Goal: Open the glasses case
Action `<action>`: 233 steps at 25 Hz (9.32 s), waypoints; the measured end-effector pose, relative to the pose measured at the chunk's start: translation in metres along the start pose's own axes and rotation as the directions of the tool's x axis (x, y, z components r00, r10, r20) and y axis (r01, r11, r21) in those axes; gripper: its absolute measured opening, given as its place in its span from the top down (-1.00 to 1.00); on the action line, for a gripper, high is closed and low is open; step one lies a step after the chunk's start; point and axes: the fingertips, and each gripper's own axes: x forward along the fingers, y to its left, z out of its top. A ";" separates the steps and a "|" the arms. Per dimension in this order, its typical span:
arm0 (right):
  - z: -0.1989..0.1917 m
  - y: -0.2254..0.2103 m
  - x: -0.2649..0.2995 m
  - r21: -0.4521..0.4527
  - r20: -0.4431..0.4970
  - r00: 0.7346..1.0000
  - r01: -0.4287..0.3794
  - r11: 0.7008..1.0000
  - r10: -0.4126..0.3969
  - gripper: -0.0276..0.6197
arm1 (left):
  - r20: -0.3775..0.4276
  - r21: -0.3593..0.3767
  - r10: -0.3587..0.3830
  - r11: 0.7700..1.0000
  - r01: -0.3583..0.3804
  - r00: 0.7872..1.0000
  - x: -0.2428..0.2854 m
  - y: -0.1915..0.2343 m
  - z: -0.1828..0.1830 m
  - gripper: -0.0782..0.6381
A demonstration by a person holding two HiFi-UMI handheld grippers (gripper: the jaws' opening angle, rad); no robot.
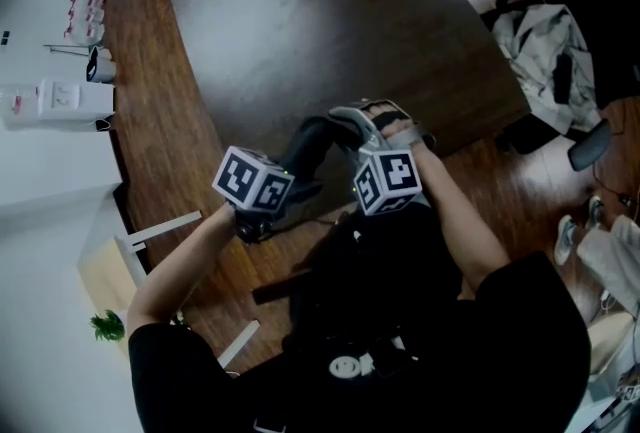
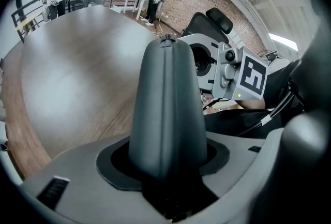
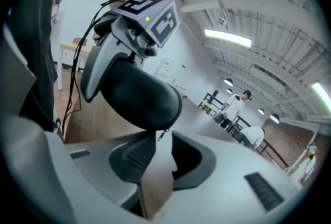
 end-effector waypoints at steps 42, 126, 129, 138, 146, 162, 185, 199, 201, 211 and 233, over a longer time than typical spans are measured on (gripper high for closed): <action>0.025 -0.023 -0.076 -0.720 -0.094 0.988 -0.150 0.677 0.119 0.84 | 0.466 0.382 -0.392 0.898 0.220 0.793 -0.041 -0.011 0.037 -0.34; 0.080 -0.043 -0.050 -0.783 -0.007 1.000 -0.015 0.622 0.016 0.84 | 0.682 0.403 -0.185 0.902 -0.152 0.708 -0.080 -0.007 0.054 -0.04; 0.086 -0.046 -0.048 -0.639 0.027 1.000 0.010 0.769 0.009 0.84 | 0.738 0.349 -0.234 0.935 -0.063 0.633 -0.088 -0.008 0.063 -0.04; 0.071 -0.044 -0.043 -0.393 0.043 0.999 0.004 0.920 0.014 0.84 | 0.737 0.300 -0.242 0.954 0.015 0.631 -0.074 -0.010 0.069 -0.04; 0.003 -0.035 -0.017 -0.156 0.018 0.999 0.049 0.986 -0.047 0.81 | 0.630 0.270 -0.107 0.959 -0.088 0.769 -0.020 0.012 0.077 -0.04; -0.041 -0.054 -0.053 0.167 0.067 0.989 0.118 0.979 -0.131 0.62 | 0.376 0.448 0.202 0.815 -0.368 0.904 0.055 0.081 0.069 -0.11; -0.044 0.060 0.109 -0.171 -0.174 0.901 -0.425 0.889 0.398 0.41 | 0.313 0.446 0.175 0.841 -0.307 0.933 0.083 0.095 0.021 -0.35; -0.082 0.019 0.109 0.216 -0.344 0.898 -0.209 0.954 0.274 0.72 | 0.469 0.194 0.261 0.902 -0.386 0.844 0.027 0.132 0.001 -0.35; -0.092 0.006 0.102 0.291 -0.364 0.904 -0.119 0.949 0.225 0.72 | 0.492 0.132 0.250 0.925 -0.356 0.834 0.022 0.134 0.012 -0.35; -0.143 0.013 0.067 0.731 -0.423 0.886 0.208 0.650 0.192 0.72 | 0.492 -0.425 0.420 0.880 -0.211 0.763 0.030 0.144 0.065 0.60; -0.164 0.048 0.055 0.983 -0.151 0.953 0.116 0.143 0.265 0.62 | 0.394 -0.153 0.561 0.821 -0.550 0.728 0.078 0.168 0.069 0.59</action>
